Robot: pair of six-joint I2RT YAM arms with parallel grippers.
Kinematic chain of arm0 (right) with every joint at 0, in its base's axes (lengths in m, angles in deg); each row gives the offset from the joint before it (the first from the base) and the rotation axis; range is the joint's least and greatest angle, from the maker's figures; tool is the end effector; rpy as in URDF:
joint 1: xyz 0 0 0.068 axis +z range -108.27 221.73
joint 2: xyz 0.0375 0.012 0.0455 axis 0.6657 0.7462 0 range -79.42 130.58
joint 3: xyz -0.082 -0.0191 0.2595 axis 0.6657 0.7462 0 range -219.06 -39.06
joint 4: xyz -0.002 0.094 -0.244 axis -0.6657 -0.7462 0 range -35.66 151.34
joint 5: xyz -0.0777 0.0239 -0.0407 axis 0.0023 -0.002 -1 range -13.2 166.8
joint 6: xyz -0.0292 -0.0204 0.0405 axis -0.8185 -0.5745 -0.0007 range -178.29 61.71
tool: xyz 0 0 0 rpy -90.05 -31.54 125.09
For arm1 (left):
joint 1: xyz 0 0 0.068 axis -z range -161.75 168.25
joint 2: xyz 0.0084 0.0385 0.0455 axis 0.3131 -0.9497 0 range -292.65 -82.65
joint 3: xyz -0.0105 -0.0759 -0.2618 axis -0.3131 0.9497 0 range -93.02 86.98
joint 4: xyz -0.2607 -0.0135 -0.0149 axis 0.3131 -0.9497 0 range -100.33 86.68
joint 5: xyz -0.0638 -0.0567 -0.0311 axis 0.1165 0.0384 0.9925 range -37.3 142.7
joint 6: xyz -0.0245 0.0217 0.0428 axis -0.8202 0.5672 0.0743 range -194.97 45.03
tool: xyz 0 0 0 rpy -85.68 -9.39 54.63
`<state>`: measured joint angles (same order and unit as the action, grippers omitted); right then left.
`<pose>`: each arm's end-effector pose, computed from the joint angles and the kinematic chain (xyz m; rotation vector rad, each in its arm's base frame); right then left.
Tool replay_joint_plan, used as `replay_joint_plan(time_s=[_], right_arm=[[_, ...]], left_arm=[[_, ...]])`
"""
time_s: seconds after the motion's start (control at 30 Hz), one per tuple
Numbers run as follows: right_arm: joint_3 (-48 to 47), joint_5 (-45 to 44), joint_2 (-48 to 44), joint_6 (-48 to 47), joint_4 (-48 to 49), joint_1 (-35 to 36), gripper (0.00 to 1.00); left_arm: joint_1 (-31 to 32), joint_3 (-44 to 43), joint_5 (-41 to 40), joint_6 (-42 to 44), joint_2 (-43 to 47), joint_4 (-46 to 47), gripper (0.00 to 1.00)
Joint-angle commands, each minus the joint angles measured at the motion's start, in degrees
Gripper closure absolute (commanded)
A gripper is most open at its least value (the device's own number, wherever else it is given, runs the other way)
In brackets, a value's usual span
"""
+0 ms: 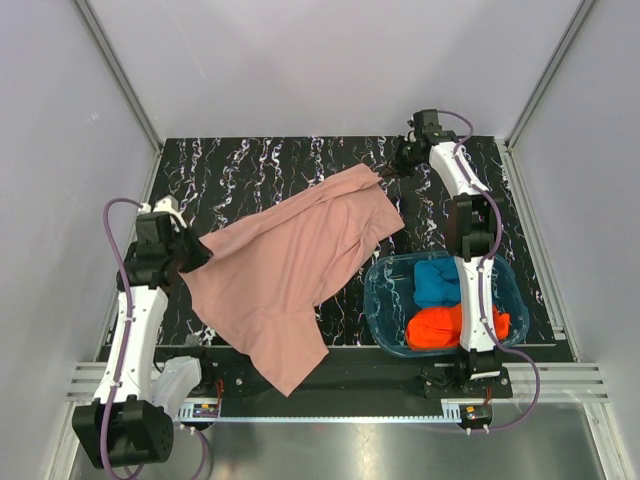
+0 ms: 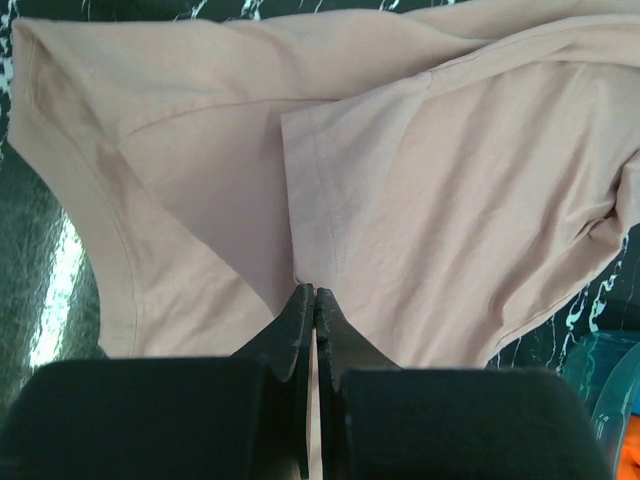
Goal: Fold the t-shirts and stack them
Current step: Fold the tshirt
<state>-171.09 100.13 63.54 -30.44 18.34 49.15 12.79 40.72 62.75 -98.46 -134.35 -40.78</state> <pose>0.5391 0.0843 0.1987 0.2849 2.5510 0.7564 0.1856 0.0115 0.2830 -0.4962 2.2795 -0.3617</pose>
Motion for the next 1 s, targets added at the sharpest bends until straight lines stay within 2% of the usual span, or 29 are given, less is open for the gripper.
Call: replay_joint_plan(time_s=[0.0, 0.17, 0.3, 0.37, 0.47, 0.5, 0.53, 0.57, 0.63, 0.77, 0.83, 0.87, 0.97], right_arm=[[-0.2, 0.0, -2.9, -1.9, -1.8, -0.4, 0.88], [1.6, -1.8, -2.9, -3.5, -2.3, -0.9, 0.87], [2.3, -2.9, -2.0, -4.4, -3.2, -1.5, 0.83], [1.6, -3.7, -1.2, -4.5, -4.9, -1.7, 0.73], [0.0, -7.8, -0.5, -5.6, -7.6, -1.8, 0.66], [-0.5, -9.3, -0.5, -5.9, -8.3, -2.1, 0.65], [-0.9, -10.9, -0.6, -6.0, -9.0, -2.0, 0.63], [-1.4, -13.8, -0.8, -6.0, -9.5, -2.1, 0.58], [-2.3, -13.9, -1.6, -5.9, -8.8, -2.1, 0.53], [-1.5, -6.5, -2.9, -4.6, 0.2, -1.5, 0.5], [-1.5, -4.8, -3.0, -3.3, 3.0, -0.8, 0.49], [-1.9, -2.9, -2.8, -2.7, 4.9, -0.7, 0.49], [-6.5, 1.3, 0.3, -0.5, 5.7, 0.4, 0.48]], left_arm=[[0.2, -0.1, -2.5, -1.0, 1.8, -4.2, 1.0], [0.3, -0.5, -6.5, -5.5, 2.8, -9.1, 1.0], [0.2, 0.9, -5.6, -10.3, 2.3, -12.7, 1.0], [0.2, 2.2, -2.8, -12.2, 2.8, -12.4, 0.96], [0.2, 3.5, -2.0, -13.7, 6.0, -13.7, 0.75], [0.2, 3.5, -2.2, -14.0, 7.0, -14.3, 0.75], [0.2, 3.2, -2.2, -14.1, 7.9, -14.9, 0.68], [0.1, 2.3, -3.3, -14.4, 9.0, -16.0, 0.64], [0.2, 0.4, -5.6, -14.4, 11.6, -17.5, 0.52], [0.2, 0.3, -6.7, -14.0, 10.8, -12.0, 0.52], [0.2, 0.4, -5.2, -14.1, 6.5, -6.5, 0.56], [0.2, -0.2, -5.7, -14.6, 1.0, -5.8, 0.58], [0.2, -2.1, -5.8, -16.0, -8.1, -2.8, 0.6]])
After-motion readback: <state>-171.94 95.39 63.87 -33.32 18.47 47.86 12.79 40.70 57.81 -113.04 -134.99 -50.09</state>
